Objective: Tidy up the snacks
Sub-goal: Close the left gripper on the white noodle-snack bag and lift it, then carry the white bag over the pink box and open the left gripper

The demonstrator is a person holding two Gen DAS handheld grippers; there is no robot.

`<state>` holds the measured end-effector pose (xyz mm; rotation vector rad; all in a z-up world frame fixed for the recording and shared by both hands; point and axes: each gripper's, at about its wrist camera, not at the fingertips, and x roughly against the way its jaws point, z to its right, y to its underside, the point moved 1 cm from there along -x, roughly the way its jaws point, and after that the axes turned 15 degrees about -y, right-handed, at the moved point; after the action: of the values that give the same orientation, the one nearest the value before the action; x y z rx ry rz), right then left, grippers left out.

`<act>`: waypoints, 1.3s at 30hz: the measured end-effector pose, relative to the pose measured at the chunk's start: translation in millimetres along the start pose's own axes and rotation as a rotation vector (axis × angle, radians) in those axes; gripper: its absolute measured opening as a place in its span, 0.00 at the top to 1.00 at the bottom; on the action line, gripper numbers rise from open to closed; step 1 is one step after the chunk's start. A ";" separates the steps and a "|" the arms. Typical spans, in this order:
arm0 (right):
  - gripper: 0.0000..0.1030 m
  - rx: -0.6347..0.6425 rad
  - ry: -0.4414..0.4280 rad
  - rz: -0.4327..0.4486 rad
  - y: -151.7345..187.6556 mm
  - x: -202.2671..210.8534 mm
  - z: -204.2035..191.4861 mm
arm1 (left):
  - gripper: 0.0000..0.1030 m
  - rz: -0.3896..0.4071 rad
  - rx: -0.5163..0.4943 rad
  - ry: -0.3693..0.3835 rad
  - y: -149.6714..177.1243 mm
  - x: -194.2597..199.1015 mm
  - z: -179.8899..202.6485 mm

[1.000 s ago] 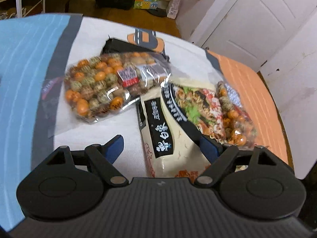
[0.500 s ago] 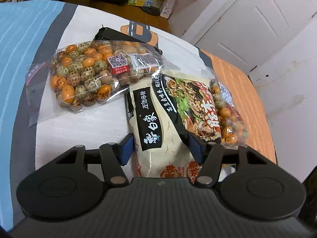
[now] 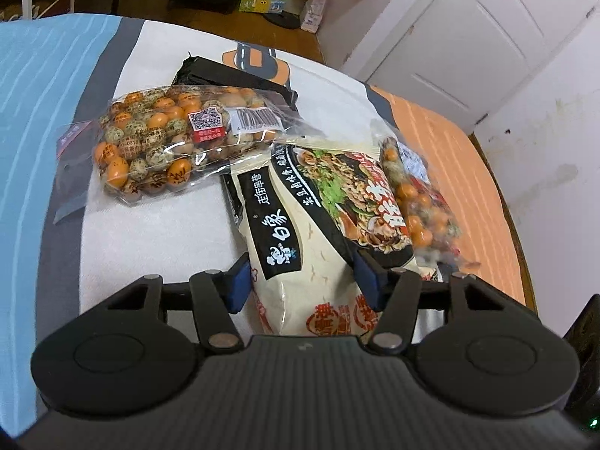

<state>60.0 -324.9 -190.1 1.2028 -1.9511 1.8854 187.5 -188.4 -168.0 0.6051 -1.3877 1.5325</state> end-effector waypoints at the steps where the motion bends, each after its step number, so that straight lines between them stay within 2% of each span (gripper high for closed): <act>1: 0.31 -0.005 -0.002 0.001 1.1 3.2 -3.7 | 0.46 -0.007 -0.004 -0.002 0.8 3.2 0.1; 8: 0.32 -0.032 -0.005 0.005 2.9 31.0 -27.0 | 0.46 -0.031 -0.038 0.000 15.1 34.8 2.3; 15: 0.32 -0.073 -0.025 -0.034 3.6 52.2 -50.3 | 0.46 -0.068 -0.061 -0.019 32.1 63.0 2.8; 24: 0.33 -0.114 -0.057 -0.080 1.5 74.8 -80.3 | 0.46 -0.086 -0.090 -0.058 51.7 105.4 2.2; 28: 0.33 -0.119 -0.090 -0.112 0.5 81.6 -96.4 | 0.46 -0.104 -0.124 -0.116 59.9 123.7 4.3; 39: 0.33 -0.026 -0.120 -0.104 -13.4 96.4 -134.2 | 0.45 -0.044 -0.091 -0.132 72.2 172.2 -16.8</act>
<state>-48.3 -243.0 -95.1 1.4108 -1.9237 1.7701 54.4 -111.8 -60.4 0.6865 -1.5247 1.4076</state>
